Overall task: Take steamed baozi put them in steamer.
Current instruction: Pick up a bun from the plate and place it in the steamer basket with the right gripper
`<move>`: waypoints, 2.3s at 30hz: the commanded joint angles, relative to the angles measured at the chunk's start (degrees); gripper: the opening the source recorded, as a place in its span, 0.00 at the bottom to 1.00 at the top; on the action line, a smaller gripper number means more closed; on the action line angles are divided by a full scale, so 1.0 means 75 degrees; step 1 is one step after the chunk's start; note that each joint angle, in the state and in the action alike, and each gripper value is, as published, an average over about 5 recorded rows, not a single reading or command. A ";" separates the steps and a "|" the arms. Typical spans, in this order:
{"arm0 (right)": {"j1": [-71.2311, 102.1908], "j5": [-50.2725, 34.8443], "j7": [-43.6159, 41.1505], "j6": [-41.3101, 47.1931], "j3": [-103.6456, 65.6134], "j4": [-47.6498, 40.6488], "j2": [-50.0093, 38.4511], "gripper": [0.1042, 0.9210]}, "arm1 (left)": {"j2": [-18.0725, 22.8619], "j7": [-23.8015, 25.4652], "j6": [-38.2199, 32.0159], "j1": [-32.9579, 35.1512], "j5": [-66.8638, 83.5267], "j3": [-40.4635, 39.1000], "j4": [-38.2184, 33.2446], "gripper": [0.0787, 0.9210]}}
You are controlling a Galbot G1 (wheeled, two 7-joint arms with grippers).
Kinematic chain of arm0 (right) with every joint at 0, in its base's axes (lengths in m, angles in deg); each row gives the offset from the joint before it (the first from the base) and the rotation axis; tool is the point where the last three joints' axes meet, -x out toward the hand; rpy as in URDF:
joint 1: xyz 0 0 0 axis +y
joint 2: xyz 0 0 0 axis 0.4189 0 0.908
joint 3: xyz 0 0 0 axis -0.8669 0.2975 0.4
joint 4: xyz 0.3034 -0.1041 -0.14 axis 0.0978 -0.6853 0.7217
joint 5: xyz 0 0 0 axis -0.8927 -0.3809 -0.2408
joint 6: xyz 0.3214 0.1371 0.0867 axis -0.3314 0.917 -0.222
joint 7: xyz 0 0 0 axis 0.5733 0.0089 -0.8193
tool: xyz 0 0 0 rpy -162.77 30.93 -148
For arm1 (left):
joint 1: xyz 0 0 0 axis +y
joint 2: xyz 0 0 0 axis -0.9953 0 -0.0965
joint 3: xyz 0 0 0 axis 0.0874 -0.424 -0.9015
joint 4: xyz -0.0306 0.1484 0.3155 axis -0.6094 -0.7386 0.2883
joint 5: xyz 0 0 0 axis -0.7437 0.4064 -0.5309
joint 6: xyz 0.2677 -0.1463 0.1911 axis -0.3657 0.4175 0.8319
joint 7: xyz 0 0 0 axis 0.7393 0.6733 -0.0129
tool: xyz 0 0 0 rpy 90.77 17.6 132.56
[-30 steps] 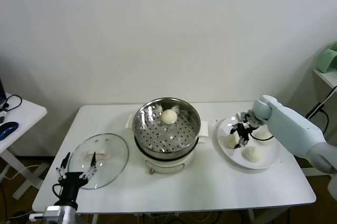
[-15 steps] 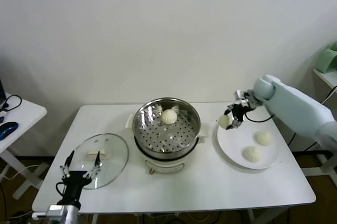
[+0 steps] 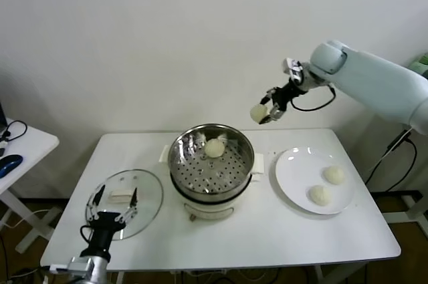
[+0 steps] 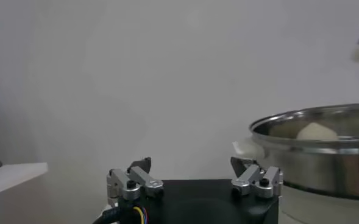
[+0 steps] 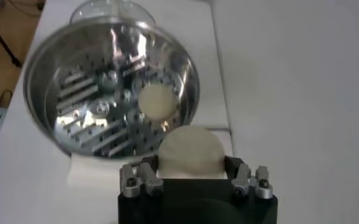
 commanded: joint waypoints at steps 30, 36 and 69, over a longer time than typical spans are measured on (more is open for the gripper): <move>0.1442 -0.0989 0.0444 0.0424 0.0924 -0.0537 0.3224 0.73 | 0.0127 0.0017 -0.0293 0.0435 -0.0536 -0.0260 -0.0069 0.88; 0.1455 -0.0931 0.0443 0.0376 0.0941 -0.0680 0.3271 0.74 | 0.0129 0.0015 -0.0293 0.0461 -0.0501 -0.0197 -0.0066 0.88; 0.0913 -0.0742 0.0255 0.0119 0.0976 -0.0233 0.2839 0.88 | -0.0095 0.0012 -0.0138 0.0291 -0.0363 -0.0140 0.0020 0.88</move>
